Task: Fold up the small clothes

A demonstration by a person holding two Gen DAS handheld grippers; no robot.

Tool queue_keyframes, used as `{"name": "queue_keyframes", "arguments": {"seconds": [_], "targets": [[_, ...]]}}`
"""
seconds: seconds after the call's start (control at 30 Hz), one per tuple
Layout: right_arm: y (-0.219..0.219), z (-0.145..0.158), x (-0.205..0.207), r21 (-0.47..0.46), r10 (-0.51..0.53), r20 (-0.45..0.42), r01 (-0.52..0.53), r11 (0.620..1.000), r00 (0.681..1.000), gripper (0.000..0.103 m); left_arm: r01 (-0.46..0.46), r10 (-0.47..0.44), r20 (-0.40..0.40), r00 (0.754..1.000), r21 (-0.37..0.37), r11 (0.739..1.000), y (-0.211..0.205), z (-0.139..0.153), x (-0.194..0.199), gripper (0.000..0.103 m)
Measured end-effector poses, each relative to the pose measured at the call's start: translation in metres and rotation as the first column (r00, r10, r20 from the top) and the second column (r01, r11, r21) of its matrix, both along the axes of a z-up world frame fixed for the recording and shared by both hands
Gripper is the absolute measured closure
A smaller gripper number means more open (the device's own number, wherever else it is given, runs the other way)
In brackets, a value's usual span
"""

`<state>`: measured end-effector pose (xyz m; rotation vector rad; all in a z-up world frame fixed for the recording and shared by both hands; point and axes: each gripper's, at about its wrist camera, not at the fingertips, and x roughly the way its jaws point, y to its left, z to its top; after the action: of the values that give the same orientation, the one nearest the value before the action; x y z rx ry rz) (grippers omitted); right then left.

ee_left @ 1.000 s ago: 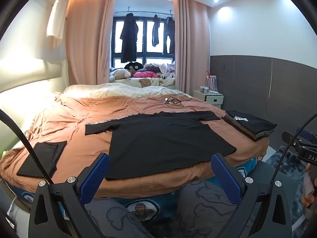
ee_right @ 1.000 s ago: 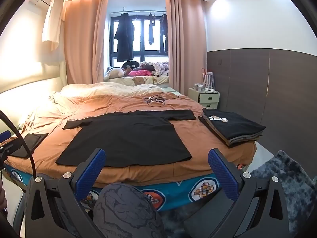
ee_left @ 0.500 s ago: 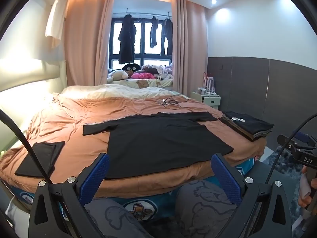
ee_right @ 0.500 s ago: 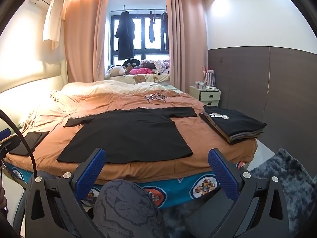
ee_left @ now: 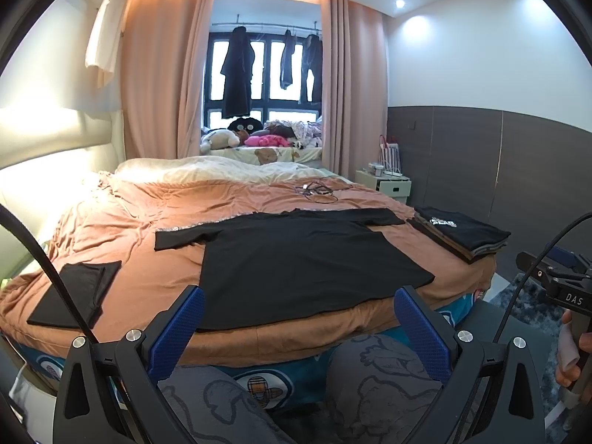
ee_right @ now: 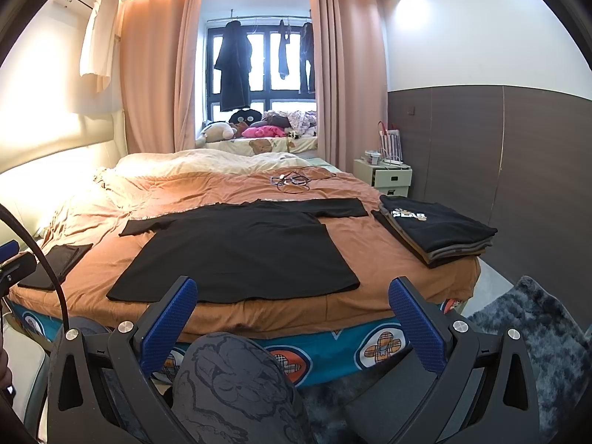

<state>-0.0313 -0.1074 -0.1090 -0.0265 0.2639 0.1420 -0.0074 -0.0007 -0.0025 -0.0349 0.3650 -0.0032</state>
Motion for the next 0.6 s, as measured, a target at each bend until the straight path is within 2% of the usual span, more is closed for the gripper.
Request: {"name": "queue_keyframes", "arguments": {"seconds": [0.6], "targets": [[-0.0023, -0.0012, -0.0045, 0.004, -0.001, 0.002, 0.001, 1.0, 1.0, 0.0, 0.001, -0.001, 0.006, 1.0, -0.003, 1.0, -0.0009, -0.0005, -0.0045, 0.0]]}}
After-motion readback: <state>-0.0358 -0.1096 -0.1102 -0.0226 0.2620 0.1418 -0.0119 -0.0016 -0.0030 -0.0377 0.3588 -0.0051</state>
